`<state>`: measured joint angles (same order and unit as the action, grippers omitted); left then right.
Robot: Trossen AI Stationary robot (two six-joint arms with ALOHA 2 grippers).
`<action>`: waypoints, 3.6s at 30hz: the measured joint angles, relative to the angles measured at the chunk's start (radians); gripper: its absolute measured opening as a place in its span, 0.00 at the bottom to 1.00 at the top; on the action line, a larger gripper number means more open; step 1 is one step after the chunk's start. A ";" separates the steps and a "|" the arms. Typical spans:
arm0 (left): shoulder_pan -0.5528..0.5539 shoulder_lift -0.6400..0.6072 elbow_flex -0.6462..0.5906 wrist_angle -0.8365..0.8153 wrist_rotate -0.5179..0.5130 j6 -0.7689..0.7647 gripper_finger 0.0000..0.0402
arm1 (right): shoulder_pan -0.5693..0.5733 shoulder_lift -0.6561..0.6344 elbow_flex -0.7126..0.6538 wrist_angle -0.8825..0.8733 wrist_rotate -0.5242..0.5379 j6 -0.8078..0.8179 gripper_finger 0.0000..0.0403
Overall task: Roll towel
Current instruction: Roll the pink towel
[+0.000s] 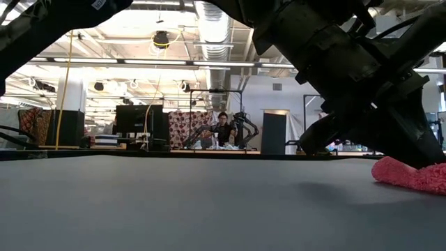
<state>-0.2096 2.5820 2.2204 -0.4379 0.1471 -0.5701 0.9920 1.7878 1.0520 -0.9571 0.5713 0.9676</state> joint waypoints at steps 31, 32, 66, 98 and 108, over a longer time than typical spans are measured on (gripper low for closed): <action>0.000 -0.002 0.000 0.004 0.014 -0.013 0.00 | 0.065 0.000 -0.066 0.079 -0.051 0.098 0.63; 0.000 -0.002 0.000 0.004 0.014 -0.014 0.00 | 0.064 0.000 -0.069 0.082 -0.051 0.098 0.63; -0.088 -0.038 0.129 -0.040 -0.070 0.287 0.00 | 0.059 0.000 -0.140 0.157 -0.099 0.236 0.21; -0.161 0.029 0.109 -0.022 -0.322 0.333 0.54 | 0.060 -0.001 -0.125 0.175 -0.108 0.341 0.20; -0.179 0.022 0.133 0.040 -0.514 0.378 0.51 | 0.060 -0.001 -0.111 0.163 -0.111 0.342 0.20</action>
<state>-0.3889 2.6042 2.3534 -0.3982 -0.3672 -0.1923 1.0519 1.7870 0.9405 -0.7939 0.4605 1.3094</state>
